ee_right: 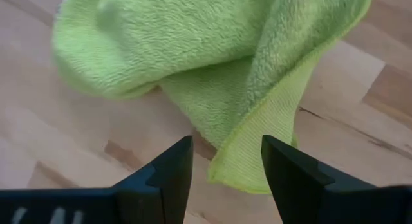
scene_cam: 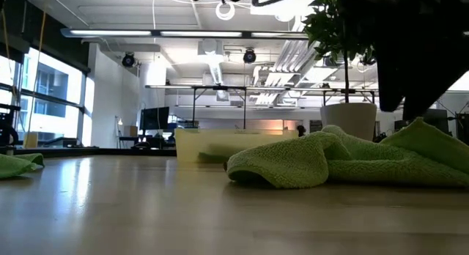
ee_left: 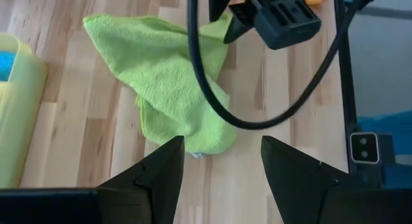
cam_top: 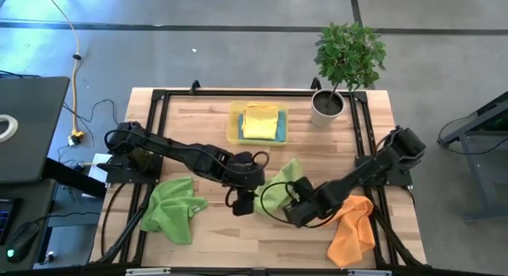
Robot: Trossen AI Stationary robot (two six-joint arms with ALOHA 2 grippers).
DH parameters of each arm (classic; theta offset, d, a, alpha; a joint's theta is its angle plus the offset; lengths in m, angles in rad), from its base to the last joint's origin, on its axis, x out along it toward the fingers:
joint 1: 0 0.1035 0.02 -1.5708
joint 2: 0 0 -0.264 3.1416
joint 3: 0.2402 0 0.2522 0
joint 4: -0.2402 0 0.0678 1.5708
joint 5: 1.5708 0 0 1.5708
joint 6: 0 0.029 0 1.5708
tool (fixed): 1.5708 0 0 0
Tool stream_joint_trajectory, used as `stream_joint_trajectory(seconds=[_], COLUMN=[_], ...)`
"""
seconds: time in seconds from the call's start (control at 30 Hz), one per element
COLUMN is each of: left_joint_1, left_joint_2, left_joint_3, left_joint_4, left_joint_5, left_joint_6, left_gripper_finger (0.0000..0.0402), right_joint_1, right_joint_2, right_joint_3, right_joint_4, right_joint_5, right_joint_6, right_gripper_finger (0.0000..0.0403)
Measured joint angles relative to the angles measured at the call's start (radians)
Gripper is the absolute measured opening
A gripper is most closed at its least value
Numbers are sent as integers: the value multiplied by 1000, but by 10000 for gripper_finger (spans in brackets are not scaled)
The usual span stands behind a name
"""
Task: Fold microfiber towels
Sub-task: Fold the light green microfiber cloth
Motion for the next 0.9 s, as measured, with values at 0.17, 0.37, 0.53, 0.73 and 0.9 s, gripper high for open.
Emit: stream_joint_trajectory(seconds=[0.17,0.37,0.53,0.73,0.9], left_joint_1=[-11,-14,-14,-14,-14], left_joint_2=[0,0,0,0,0], left_joint_3=[0,0,0,0,0], left_joint_4=[-9,-9,-21,-48,-49], left_joint_5=[1,1,1,0,0], left_joint_6=[40,79,89,116,163], left_gripper_finger=[197,197,197,197,197], right_joint_1=[-1,-1,7,20,32], right_joint_2=[48,60,53,53,40], right_joint_3=[0,0,0,0,0], right_joint_4=[-9,-36,-78,-127,-152], right_joint_5=[-22,-47,-66,-86,-142], right_joint_6=[68,88,85,79,17], right_gripper_finger=[185,172,102,8,4])
